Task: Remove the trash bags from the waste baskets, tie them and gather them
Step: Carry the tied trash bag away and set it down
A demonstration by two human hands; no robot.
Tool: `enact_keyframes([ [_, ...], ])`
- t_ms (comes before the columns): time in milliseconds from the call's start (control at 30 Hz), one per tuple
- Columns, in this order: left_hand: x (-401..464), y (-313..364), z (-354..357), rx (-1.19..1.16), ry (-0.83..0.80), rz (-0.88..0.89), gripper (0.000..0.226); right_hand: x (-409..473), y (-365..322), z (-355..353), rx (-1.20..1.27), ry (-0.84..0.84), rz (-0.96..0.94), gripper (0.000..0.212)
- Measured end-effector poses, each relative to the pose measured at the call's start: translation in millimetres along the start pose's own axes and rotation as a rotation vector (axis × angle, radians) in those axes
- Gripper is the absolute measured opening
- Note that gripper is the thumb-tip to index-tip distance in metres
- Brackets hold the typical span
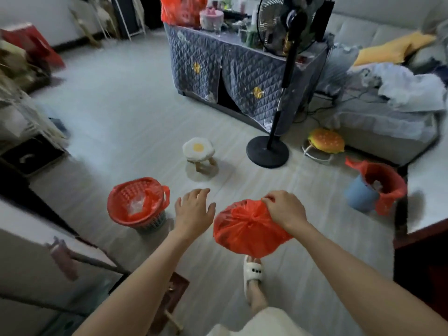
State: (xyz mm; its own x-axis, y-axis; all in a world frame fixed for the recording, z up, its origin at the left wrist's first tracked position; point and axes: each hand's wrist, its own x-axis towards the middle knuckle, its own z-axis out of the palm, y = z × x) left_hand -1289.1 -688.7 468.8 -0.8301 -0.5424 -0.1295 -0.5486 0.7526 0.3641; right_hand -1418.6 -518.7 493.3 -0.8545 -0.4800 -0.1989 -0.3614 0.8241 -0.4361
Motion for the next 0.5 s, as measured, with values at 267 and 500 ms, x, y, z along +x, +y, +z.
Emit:
enact_keyframes([
  [267,242,-49,-57,0.047,0.099,-0.193,0.046,289,-116,-10,-0.082,-0.09,-0.248,0.027],
  [500,366,-149,-100,0.032,0.191,-0.461,0.043,466,-245,24,-0.084,-0.195,-0.326,0.027],
])
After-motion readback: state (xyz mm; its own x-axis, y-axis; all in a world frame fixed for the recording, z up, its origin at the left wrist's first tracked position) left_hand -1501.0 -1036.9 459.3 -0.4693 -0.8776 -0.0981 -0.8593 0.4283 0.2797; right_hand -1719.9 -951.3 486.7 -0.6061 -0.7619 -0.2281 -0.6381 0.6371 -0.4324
